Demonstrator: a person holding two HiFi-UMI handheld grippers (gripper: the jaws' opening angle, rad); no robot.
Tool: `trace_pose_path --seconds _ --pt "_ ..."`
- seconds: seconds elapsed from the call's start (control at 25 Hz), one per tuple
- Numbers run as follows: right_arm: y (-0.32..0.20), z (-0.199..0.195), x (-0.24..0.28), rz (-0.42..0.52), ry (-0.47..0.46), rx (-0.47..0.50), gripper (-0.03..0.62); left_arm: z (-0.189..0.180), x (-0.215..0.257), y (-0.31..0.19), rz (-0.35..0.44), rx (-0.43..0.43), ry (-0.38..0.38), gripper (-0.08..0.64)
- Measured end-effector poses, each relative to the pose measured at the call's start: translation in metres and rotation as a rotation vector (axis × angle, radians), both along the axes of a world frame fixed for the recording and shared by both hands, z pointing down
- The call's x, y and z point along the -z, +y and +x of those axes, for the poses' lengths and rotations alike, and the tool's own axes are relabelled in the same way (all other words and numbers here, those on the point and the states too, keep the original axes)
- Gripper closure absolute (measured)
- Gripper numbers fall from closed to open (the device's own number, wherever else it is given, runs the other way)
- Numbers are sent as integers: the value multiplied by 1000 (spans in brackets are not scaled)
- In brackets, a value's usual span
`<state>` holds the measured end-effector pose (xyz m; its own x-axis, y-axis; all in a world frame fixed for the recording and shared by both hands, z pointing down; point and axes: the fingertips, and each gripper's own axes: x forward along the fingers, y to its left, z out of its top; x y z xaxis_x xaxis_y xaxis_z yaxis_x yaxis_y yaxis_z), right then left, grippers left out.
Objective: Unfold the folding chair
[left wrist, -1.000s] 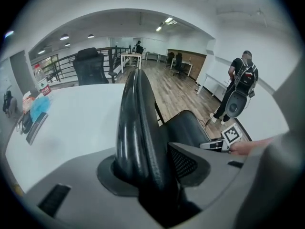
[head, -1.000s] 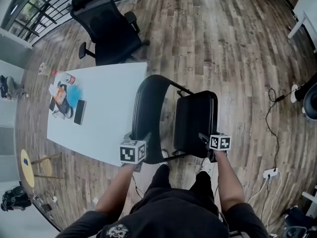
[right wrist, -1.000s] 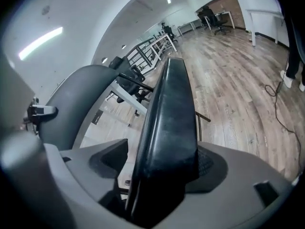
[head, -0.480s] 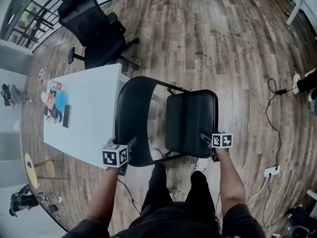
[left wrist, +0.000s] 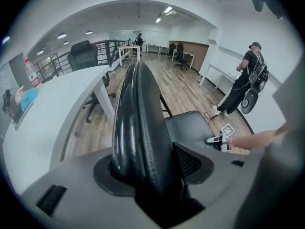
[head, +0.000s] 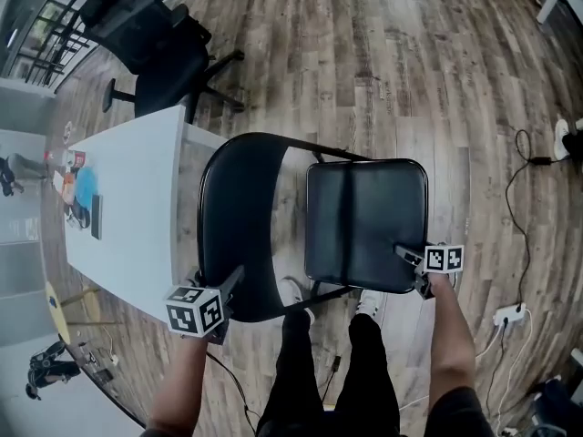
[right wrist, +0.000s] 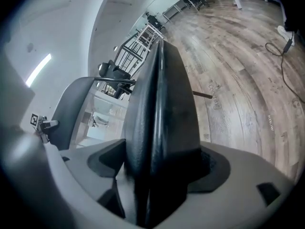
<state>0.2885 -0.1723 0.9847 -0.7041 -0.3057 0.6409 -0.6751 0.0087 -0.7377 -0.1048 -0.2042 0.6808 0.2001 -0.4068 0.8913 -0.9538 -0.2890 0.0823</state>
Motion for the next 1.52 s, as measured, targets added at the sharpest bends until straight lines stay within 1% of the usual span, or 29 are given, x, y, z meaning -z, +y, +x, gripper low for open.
trace_pose_path --seconds 0.16,0.36,0.56,0.64,0.8,0.88,0.96,1.04,1.08,1.2,1.28,1.32,1.4,1.52 --pt "1 20 -36 -25 -33 1 190 17 -21 0 2 2 11 315" --pt "9 43 -76 -68 -46 17 147 39 -43 4 0 7 22 316" --pt "9 63 -97 -56 -82 11 143 76 -48 5 20 -24 28 327" --pt "11 69 -102 -53 -98 11 140 87 -48 7 21 -21 27 332" --pt "10 71 -102 -21 -142 27 140 89 -48 5 31 2 26 334" --pt "8 75 -101 -7 -140 29 140 91 -47 4 44 -5 51 333" --pt "7 92 -97 -2 -124 -6 141 97 -42 1 78 -6 129 330" --pt "8 115 -87 12 -84 -54 141 100 -37 1 113 3 200 328" --pt "10 126 -80 24 -53 -64 141 98 -36 4 124 4 206 325" --pt "21 154 -48 107 88 -71 141 85 -25 24 154 -2 150 317" --pt "25 161 -10 194 141 -122 141 78 -10 42 167 14 154 314" --pt "28 158 13 239 144 -152 143 74 -1 51 173 29 166 314" --pt "40 140 62 325 140 -186 143 65 20 73 194 67 191 316" --pt "67 94 133 436 149 -169 144 55 49 108 259 105 212 319"
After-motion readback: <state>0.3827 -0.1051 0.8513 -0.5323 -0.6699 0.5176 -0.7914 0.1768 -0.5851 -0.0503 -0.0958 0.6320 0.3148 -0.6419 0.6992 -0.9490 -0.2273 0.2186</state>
